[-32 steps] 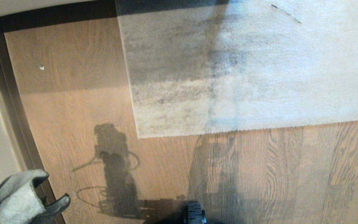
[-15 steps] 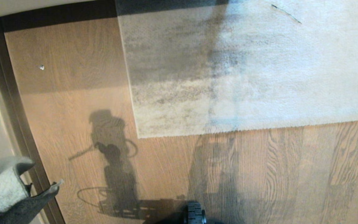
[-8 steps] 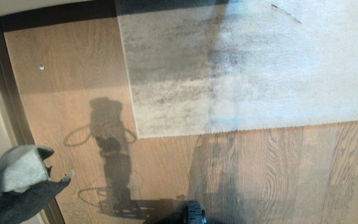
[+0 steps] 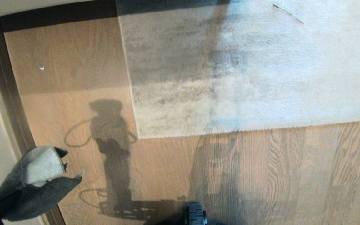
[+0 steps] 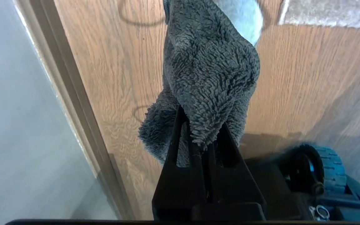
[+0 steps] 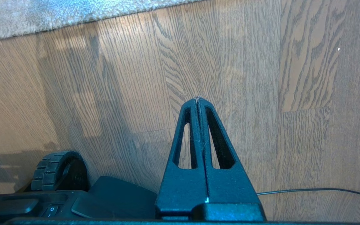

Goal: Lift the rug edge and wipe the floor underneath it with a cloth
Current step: Put down the rag

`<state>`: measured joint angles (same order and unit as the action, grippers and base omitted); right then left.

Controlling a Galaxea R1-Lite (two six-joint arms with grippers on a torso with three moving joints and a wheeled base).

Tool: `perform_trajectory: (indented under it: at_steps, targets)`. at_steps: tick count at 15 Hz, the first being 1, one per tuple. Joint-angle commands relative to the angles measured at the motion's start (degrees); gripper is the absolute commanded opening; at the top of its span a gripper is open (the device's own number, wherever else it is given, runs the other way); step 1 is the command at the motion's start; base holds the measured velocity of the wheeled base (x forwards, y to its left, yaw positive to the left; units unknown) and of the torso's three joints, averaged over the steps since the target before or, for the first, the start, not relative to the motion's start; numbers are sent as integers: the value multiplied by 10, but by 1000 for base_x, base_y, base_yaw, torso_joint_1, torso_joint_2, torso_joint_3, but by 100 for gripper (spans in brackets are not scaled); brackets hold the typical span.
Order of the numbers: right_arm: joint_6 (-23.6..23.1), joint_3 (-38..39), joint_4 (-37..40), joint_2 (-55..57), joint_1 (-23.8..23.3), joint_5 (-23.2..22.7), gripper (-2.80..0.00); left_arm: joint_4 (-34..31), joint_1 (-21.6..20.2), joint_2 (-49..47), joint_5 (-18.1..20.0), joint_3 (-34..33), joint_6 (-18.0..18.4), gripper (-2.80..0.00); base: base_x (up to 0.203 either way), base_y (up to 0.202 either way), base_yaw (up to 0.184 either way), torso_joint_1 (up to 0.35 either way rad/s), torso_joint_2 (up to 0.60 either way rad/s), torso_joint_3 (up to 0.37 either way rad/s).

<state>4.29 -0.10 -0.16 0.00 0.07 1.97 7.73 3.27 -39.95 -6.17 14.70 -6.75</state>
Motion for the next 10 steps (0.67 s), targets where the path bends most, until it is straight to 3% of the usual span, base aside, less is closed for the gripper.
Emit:
perform_trajectory:
  at_steps: [1,10]
  targets:
    - [0,0,0,1,0,0,-280,28,0,-54,0,-3,0,-280,0,0,0,0,0,0]
    - [0,0,0,1,0,0,-280,190,-81,-193,3,-4,10,-280,0,0,0,0,0,0]
